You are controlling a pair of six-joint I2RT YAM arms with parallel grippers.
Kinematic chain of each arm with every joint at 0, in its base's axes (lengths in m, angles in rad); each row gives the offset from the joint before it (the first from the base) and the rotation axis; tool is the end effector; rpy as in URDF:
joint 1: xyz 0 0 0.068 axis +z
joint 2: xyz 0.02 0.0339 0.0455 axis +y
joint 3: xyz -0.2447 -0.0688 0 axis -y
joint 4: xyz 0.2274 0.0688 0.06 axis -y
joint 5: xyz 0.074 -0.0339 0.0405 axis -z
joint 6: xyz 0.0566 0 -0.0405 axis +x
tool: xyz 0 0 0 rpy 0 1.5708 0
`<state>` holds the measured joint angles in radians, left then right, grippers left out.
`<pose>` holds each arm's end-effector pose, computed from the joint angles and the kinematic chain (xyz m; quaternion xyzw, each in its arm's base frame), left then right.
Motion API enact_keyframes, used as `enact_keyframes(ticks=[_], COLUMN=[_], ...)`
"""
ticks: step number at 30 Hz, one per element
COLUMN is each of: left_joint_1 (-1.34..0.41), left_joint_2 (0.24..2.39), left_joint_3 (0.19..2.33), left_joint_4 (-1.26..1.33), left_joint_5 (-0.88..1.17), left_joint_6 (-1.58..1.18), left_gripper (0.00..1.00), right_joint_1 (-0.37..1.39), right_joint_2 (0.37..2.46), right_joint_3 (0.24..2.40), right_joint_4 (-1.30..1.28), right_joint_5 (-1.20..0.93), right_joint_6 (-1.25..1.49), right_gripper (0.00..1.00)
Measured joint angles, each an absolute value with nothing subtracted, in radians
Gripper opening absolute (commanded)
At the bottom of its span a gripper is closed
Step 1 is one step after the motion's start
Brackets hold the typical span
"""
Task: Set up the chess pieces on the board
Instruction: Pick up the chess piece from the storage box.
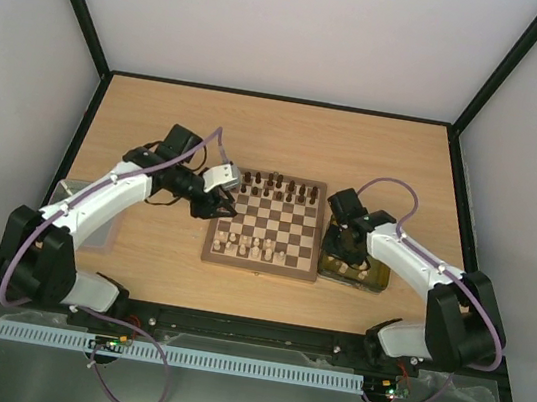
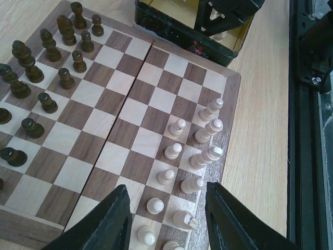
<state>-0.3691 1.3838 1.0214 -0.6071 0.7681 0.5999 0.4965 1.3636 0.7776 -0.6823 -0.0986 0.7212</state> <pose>0.2407 -0.1353 0.2348 0.5107 0.7320 -0.3239 0.3139 0.2006 0.1150 0.1528 0.1033 0.9820 0.1260 0.0956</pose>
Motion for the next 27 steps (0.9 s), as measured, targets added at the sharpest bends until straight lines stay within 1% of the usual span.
enact_keyframes(ticks=[4,7,9,19,21,25,27], left_joint_1=[-0.389,-0.4,-0.406,-0.503,-0.529,-0.57,-0.581], left_joint_2=[1.376,1.372,1.366,1.39,1.4,1.412,1.416], left_joint_3=[1.012,1.006,0.998,0.999,1.003,1.018,1.022], left_joint_4=[-0.599,-0.593,-0.588,-0.532,-0.528,-0.516,-0.511], left_joint_5=[0.752,0.748,0.736,0.645,0.628,0.601,0.592], left_joint_6=[0.605,0.609,0.609,0.567,0.559,0.55,0.548], left_gripper=[0.37,0.36,0.33,0.35,0.35,0.34,0.31], right_joint_1=[0.496,0.496,0.496,0.496,0.496,0.496,0.496], right_joint_2=[1.369,1.379,1.391,1.401,1.401,1.4,1.399], right_joint_3=[0.777,0.777,0.776,0.749,0.747,0.742,0.741], right_joint_4=[-0.67,-0.659,-0.646,-0.621,-0.621,-0.622,-0.622], right_joint_5=[-0.103,-0.106,-0.11,-0.132,-0.133,-0.136,-0.133], right_joint_6=[0.72,0.719,0.719,0.722,0.722,0.723,0.722], right_gripper=[0.22,0.21,0.2,0.19,0.16,0.04,0.02])
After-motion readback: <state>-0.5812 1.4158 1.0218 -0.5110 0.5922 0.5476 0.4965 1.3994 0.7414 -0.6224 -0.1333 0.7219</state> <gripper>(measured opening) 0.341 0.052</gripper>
